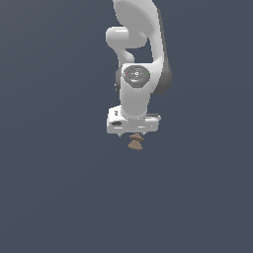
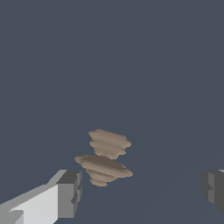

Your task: Pick up the object and move it to a goal position.

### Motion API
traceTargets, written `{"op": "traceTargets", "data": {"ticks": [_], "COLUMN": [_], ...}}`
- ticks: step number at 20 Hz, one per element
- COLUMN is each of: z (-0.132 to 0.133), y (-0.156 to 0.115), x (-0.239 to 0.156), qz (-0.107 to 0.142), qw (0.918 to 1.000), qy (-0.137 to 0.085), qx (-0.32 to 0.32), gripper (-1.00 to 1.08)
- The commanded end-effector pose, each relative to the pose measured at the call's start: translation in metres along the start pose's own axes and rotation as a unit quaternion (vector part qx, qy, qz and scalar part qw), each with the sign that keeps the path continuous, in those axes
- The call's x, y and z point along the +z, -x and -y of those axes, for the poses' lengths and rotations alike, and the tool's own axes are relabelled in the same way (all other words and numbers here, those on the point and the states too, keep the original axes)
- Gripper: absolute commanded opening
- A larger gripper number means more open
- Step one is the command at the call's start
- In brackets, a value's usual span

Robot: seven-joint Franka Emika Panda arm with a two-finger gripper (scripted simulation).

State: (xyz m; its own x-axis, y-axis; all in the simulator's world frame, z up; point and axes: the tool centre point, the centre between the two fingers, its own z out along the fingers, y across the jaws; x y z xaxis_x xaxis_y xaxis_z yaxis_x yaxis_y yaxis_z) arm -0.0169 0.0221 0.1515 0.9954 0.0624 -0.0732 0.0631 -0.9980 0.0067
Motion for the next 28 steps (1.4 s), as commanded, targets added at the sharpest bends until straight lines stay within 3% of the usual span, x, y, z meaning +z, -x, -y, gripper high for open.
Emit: {"op": "traceTargets", "data": {"ticks": [1,9,16,28], "z": [0.000,-0.021,-0.021,-0.016], "y": [0.000,-0.009,-0.009,-0.004], "x": [0.000,0.004,0.005,0.012], "qz": [0.000,-0.006,-0.007,-0.009], "qw": [1.0000,0.9998,0.9998,0.9980], "qy": [0.000,-0.001,-0.001,0.001], "qx": [0.000,0.021,0.017,-0.062], "gripper": [1.00,1.00,1.00,1.00]}}
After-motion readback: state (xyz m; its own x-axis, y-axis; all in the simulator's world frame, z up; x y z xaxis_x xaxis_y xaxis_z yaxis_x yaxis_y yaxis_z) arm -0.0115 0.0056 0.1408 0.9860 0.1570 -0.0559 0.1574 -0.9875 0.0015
